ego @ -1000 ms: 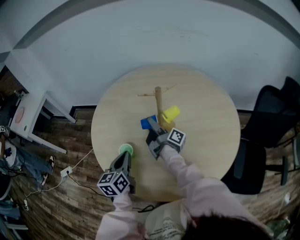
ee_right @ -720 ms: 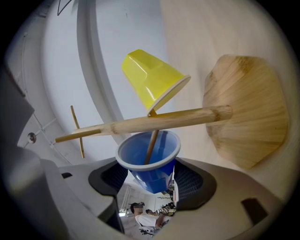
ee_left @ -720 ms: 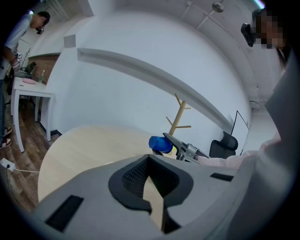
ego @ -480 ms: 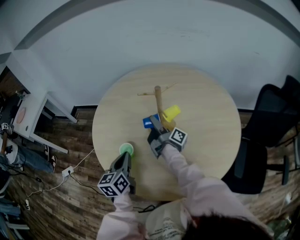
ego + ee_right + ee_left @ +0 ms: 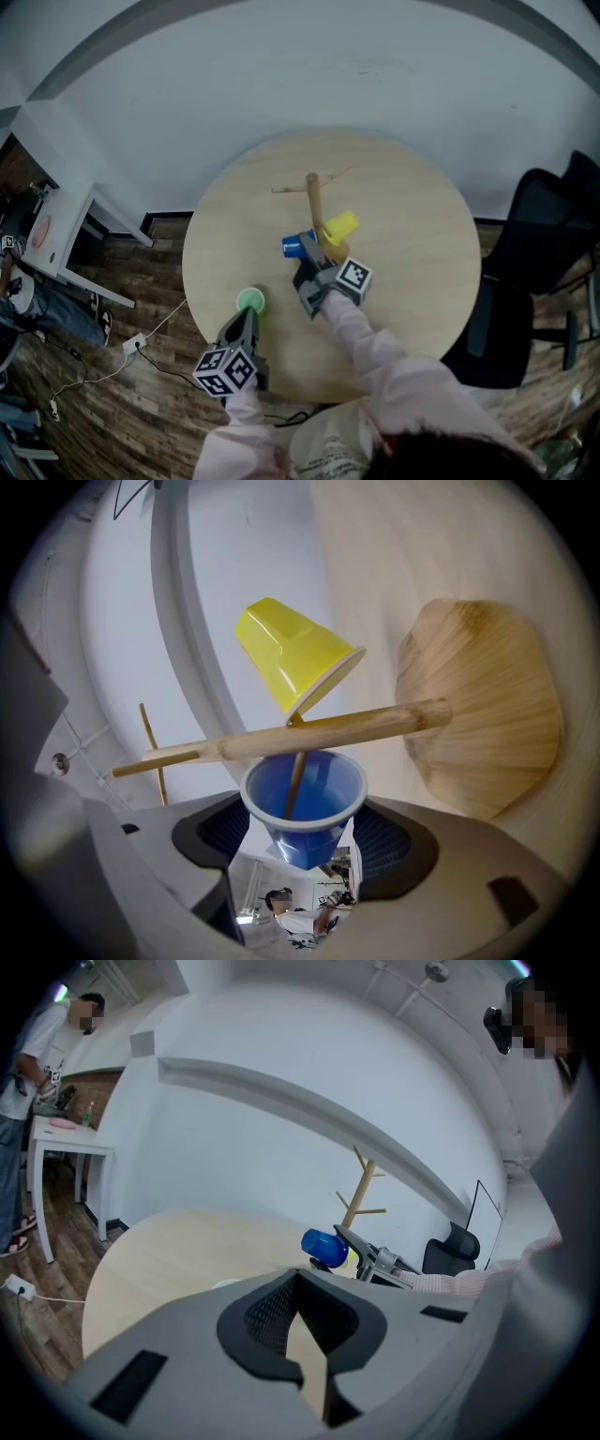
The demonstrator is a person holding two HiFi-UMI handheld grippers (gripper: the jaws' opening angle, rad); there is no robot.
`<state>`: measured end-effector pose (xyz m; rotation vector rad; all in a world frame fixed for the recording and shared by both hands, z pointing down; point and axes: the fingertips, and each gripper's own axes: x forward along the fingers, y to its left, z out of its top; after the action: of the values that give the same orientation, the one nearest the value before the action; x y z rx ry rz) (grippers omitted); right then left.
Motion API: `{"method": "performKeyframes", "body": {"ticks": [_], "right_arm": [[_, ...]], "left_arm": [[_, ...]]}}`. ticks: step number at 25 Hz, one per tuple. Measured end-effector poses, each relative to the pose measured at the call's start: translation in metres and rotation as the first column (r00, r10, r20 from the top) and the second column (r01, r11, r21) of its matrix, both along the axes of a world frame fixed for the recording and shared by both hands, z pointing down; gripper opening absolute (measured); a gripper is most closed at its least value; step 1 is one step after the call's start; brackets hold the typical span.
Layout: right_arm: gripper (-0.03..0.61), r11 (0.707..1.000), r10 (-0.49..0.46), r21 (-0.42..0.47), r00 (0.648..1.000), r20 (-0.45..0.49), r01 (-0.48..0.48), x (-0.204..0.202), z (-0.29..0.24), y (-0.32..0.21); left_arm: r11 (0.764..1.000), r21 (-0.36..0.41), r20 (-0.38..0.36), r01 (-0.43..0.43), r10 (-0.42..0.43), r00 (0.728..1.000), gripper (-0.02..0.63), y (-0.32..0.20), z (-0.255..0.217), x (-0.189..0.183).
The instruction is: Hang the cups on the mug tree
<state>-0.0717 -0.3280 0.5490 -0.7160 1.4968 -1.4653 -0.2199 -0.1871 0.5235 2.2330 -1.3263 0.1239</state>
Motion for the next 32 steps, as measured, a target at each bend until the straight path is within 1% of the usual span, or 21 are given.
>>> {"method": "performKeyframes", "body": {"ticks": [7, 17, 22, 32], "right_arm": [[0.392, 1.0, 0.006, -0.011, 1.0, 0.025, -0.006, -0.003, 0.005, 0.002], [0.416, 1.0, -0.004, -0.018, 0.999, 0.037, 0.004, -0.007, 0.007, 0.001], [0.439, 0.999, -0.034, 0.008, 0.998, 0.058, 0.034, -0.014, 0.0, 0.003], [0.439, 0.996, -0.083, 0.03, 0.995, 0.06, 0.081, -0.022, -0.001, 0.008]], "left_arm": [[1.0, -0.006, 0.007, 0.013, -0.013, 1.0, 0.005, 0.0, 0.003, -0.005], [0.999, -0.016, 0.014, 0.028, -0.028, 1.0, 0.005, 0.0, 0.006, -0.005], [0.999, -0.02, 0.021, 0.027, -0.026, 0.999, 0.005, 0.001, 0.008, 0.0], [0.998, -0.031, 0.029, 0.046, -0.045, 0.999, 0.005, 0.003, 0.012, 0.002]]}}
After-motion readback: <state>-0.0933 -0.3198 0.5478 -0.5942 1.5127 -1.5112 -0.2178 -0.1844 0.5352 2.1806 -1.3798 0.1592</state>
